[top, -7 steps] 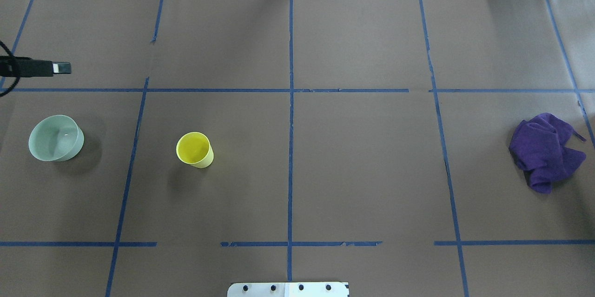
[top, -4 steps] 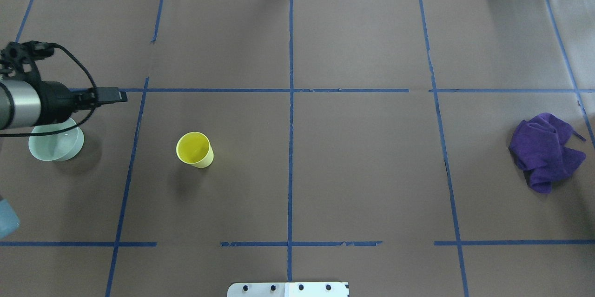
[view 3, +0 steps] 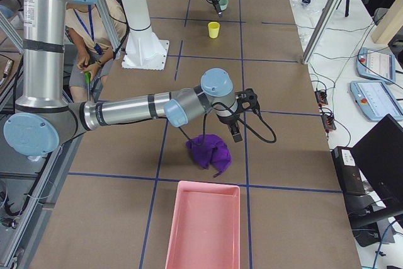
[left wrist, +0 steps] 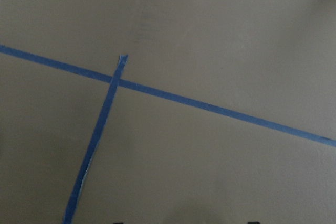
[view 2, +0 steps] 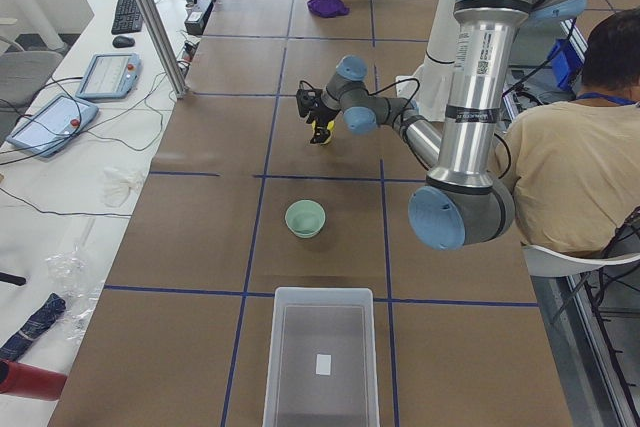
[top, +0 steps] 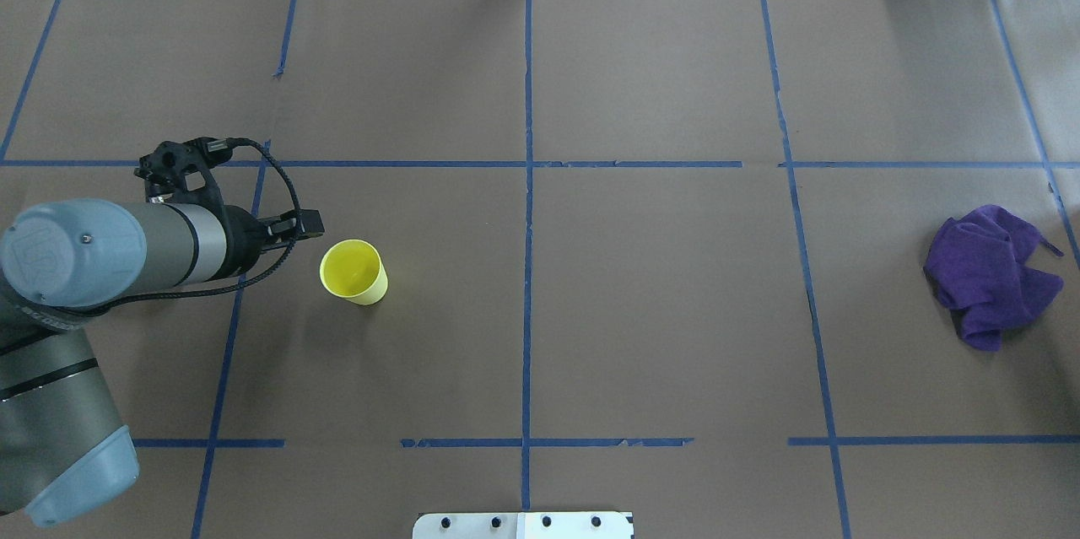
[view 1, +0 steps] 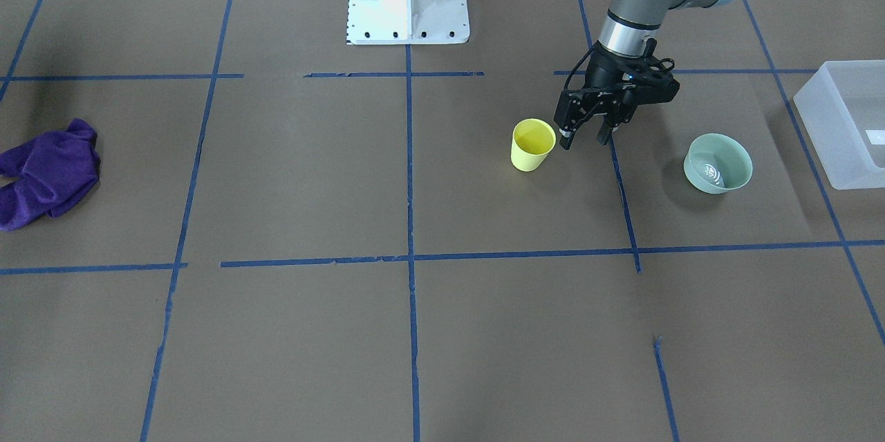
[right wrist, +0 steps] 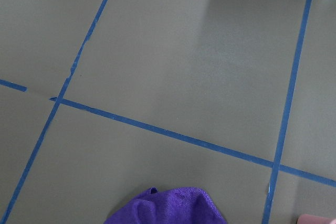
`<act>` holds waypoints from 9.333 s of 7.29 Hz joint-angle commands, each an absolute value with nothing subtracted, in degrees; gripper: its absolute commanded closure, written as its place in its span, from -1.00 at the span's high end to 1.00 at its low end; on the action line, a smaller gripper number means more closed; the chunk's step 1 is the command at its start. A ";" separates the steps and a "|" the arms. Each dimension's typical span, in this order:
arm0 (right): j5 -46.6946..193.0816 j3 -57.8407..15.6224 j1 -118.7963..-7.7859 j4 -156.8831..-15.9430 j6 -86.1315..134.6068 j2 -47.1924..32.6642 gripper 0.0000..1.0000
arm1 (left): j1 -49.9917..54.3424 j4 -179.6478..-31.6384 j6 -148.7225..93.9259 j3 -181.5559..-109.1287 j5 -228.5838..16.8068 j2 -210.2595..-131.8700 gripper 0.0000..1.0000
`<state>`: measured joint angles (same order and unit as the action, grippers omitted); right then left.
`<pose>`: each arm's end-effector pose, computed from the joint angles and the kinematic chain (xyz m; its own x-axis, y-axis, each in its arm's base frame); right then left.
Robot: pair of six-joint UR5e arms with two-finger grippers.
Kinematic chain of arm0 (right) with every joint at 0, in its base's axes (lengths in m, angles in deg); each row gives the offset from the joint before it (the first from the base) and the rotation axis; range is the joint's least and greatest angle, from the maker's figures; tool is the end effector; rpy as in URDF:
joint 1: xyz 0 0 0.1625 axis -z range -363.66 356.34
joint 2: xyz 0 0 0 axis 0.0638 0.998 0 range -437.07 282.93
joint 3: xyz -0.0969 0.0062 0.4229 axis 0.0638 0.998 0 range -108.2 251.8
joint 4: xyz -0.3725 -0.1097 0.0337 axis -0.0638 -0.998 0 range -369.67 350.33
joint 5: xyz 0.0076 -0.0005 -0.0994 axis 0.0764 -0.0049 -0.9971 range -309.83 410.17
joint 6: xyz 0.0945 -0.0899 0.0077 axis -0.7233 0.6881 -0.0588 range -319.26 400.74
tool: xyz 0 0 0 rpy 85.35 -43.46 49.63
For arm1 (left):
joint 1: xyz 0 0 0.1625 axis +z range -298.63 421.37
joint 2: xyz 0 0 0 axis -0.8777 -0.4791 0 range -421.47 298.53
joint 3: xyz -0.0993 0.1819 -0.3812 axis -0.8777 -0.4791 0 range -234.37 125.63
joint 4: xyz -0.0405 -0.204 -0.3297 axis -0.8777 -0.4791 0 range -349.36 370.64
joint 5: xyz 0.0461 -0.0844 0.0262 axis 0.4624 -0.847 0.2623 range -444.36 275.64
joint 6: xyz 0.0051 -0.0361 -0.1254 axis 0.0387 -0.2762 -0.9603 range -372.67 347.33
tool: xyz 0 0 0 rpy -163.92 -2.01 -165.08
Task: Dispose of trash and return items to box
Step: 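Reach the left gripper to the yellow cup and grasp it, then carry the yellow cup with the left gripper into the clear bin, then reach the right gripper down and grasp the purple cloth, then lift the purple cloth with the right gripper and drop it into the pink bin, then reach the left gripper to the pale green bowl and grasp its rim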
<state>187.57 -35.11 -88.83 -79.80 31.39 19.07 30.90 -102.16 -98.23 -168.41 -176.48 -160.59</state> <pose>-0.0005 -0.4458 0.5509 0.6461 -0.2857 0.7077 -0.0330 0.9160 0.3998 0.3998 -0.3843 0.3810 0.5184 -0.2151 -0.8277 0.4415 0.8962 0.0436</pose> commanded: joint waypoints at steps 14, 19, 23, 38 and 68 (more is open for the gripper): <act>187.63 -34.99 -88.83 -79.72 31.86 19.70 1.00 | -13.44 -96.68 -12.46 -170.41 -206.92 -143.69 -1.00; 187.72 -34.90 -88.83 -79.80 31.86 19.70 1.00 | -36.45 -102.95 25.23 -149.40 -212.41 -138.76 -1.00; 187.63 -34.90 -88.74 -79.80 31.86 19.70 1.00 | -31.38 -126.12 6.41 -140.33 -218.81 -133.37 -1.00; 172.25 -27.66 -66.07 -51.38 9.01 24.53 0.99 | -23.09 -126.03 -3.87 -148.50 -219.79 -141.10 1.00; 186.93 -33.94 -90.50 -87.54 38.89 19.25 1.00 | 6.78 -138.58 -58.98 -147.11 -194.93 -139.96 0.46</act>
